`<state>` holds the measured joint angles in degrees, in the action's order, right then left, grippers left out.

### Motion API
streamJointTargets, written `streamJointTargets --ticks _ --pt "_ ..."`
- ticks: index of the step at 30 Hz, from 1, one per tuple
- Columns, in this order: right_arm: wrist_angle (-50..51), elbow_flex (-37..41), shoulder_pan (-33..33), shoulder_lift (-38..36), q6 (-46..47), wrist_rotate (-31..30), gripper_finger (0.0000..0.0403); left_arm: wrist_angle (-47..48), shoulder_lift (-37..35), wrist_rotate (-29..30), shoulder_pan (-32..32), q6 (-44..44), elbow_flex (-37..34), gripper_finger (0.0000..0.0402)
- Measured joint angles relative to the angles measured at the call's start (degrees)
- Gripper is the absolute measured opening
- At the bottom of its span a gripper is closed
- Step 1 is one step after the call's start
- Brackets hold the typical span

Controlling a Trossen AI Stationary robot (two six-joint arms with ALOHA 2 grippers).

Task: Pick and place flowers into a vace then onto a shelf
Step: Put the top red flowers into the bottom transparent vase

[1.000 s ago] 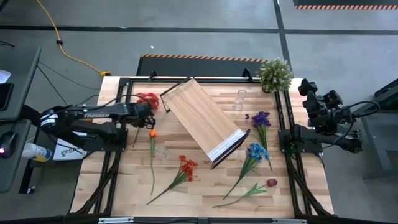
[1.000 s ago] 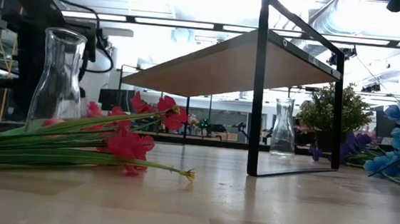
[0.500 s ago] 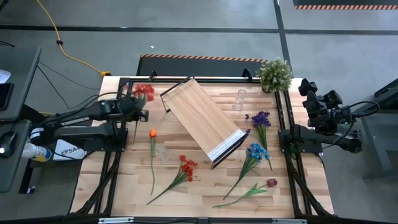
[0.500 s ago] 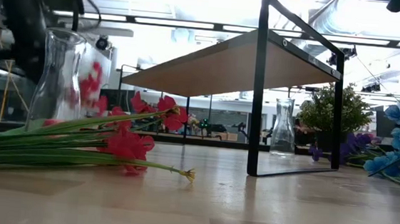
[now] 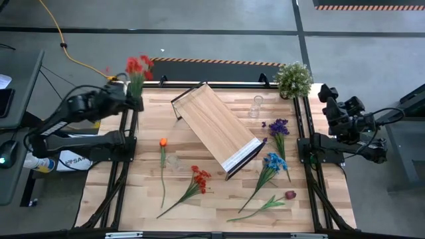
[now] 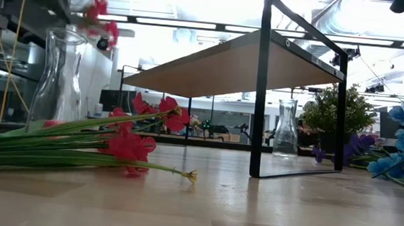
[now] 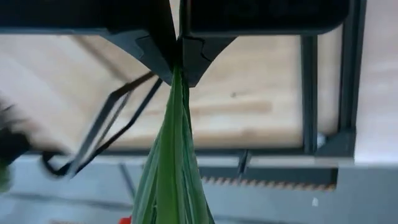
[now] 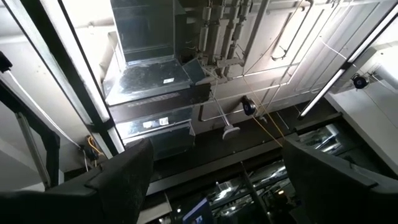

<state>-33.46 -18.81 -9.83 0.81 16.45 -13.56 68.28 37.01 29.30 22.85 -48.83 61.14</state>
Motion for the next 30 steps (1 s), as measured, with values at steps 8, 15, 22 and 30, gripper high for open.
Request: streamJointTargets --ticks 8,15,22,30 --pt "0.22 0.0 0.0 -0.01 0.0 0.0 0.0344 0.71 -0.02 1.89 0.0 2.31 7.06 0.0048" --pt "0.23 0.0 -0.01 0.0 0.0 0.0 0.0344 0.93 0.0 1.95 0.0 3.16 7.17 0.0044" --pt "0.23 0.0 -0.02 0.01 0.0 0.0 0.0344 0.91 -0.02 1.95 0.0 3.16 7.17 0.0045" --pt "0.23 0.0 -0.02 0.0 0.0 0.0 0.0344 -1.5 -0.02 0.48 0.0 4.47 7.17 0.0052"
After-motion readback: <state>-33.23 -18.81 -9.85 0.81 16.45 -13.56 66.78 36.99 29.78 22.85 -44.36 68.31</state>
